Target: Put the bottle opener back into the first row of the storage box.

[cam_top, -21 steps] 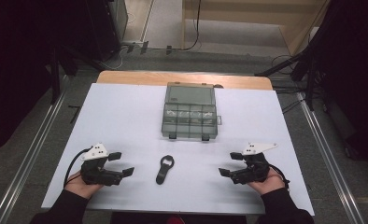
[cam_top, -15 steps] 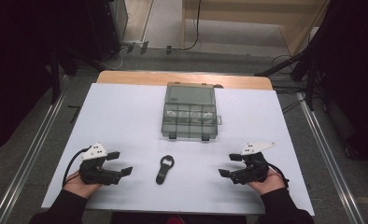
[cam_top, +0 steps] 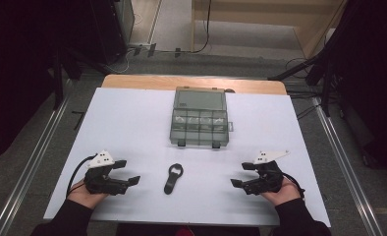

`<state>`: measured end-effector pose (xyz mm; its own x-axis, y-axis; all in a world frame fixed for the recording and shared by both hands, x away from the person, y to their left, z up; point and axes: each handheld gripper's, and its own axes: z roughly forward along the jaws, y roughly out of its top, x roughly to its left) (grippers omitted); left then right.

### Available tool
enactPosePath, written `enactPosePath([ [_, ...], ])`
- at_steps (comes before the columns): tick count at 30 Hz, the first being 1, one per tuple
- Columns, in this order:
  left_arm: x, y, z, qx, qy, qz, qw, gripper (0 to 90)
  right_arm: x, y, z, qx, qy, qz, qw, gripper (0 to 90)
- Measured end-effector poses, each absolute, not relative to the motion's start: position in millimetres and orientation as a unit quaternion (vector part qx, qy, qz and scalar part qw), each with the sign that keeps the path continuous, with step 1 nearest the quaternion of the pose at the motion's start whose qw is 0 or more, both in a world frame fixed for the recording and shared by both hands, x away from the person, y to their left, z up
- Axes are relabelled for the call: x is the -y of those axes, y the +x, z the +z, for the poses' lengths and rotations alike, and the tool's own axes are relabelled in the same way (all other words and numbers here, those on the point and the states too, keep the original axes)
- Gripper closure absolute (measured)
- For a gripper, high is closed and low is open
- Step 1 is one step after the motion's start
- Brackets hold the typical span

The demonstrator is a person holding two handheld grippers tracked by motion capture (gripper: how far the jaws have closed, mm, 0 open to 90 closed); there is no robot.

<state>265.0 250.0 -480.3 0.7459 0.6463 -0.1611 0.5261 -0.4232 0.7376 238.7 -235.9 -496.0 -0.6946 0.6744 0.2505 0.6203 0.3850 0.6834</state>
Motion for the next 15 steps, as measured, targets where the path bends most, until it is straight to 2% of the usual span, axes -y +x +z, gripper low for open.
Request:
enactPosePath([
  [15,-248.0,265.7,-480.2,-0.345,0.842,0.072,0.409,17.6,233.0,239.7,-497.8,-0.84,0.386,0.381,0.027,21.6],
])
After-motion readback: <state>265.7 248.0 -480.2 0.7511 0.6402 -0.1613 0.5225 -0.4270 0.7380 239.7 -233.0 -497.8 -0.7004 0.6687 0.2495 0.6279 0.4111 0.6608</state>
